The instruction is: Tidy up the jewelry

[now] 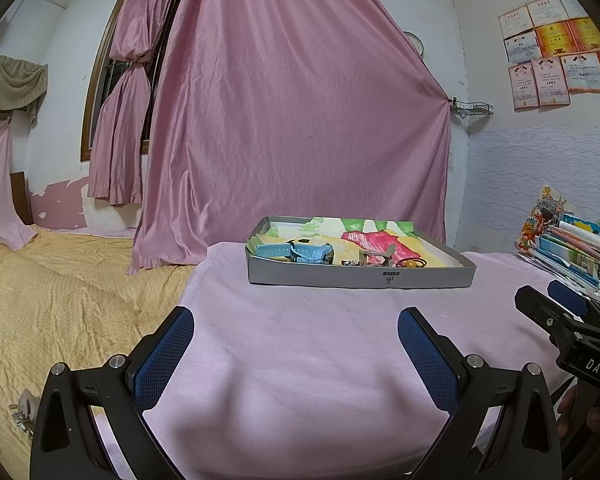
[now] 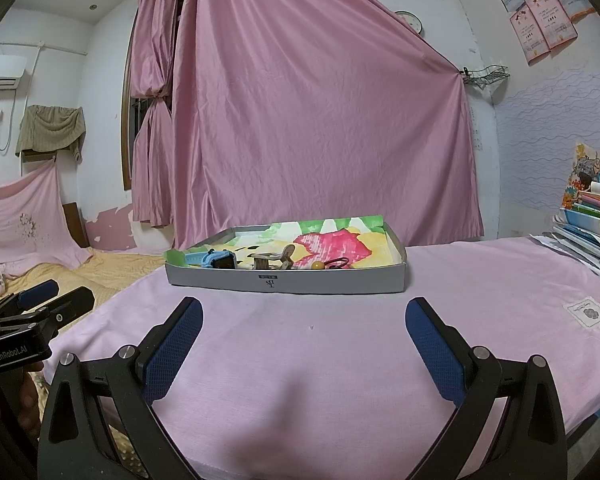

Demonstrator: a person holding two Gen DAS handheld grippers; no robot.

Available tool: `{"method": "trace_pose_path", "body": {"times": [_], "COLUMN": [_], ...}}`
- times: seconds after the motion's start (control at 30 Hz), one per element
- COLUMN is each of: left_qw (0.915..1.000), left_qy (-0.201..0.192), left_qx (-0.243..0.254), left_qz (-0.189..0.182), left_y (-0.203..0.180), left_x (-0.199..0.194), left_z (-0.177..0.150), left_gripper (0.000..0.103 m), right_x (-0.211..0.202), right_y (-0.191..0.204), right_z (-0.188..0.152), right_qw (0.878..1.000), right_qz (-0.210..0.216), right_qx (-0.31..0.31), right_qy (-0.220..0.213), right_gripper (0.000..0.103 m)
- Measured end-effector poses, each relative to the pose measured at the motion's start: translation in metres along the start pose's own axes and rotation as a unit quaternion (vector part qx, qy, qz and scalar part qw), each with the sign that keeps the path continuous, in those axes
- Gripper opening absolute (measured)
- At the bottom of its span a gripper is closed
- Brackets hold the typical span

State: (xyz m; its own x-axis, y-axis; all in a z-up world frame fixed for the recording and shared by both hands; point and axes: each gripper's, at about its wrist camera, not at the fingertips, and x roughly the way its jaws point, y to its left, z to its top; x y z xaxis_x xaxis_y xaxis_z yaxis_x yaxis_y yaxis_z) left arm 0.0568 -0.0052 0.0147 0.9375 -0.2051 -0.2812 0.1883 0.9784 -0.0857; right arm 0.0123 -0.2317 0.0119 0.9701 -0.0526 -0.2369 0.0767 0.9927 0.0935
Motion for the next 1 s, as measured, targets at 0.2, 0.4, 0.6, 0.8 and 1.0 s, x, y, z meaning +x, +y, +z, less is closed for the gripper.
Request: {"method": "trace_pose_path", "body": {"times": [0.2, 0.4, 0.6, 0.8, 1.0], "left_qw": [1.0000, 1.0000, 1.0000, 1.0000, 1.0000], "left_qy": [0.000, 0.000, 0.001, 0.002, 0.002], "left_qx": [0.001, 0.001, 0.001, 0.001, 0.001], "left_qz": [-0.001, 0.000, 0.000, 0.000, -0.001], "left_y": [-0.0001, -0.0005, -0.0001, 0.0000, -0.0006], "left_x": [-0.0001, -0.0003, 0.0001, 0.0002, 0.0003], "left_z": [0.0001, -0.0004, -0.0009, -0.0014, -0.0011], "left_gripper": [0.102, 0.102, 0.102, 0.102, 0.103], "right_x": [0.0002, 0.0001, -0.0001, 0.0006, 0.0013], "right_y": [0.0000, -0.0004, -0.0004, -0.0003, -0.0006], "right_z": [0.0002, 0.0001, 0.0002, 0.0002, -0.0007], "right_qw": [1.000, 1.000, 1.000, 1.000, 1.000], "right_qz": [0.000, 0.000, 0.000, 0.000, 0.000], "right_qx": [0.000, 0.000, 0.000, 0.001, 0.001], "right_qy": [0.001, 0.001, 0.001, 0.002, 0.003], "right_gripper": [0.100, 0.100, 0.100, 0.100, 0.100]}}
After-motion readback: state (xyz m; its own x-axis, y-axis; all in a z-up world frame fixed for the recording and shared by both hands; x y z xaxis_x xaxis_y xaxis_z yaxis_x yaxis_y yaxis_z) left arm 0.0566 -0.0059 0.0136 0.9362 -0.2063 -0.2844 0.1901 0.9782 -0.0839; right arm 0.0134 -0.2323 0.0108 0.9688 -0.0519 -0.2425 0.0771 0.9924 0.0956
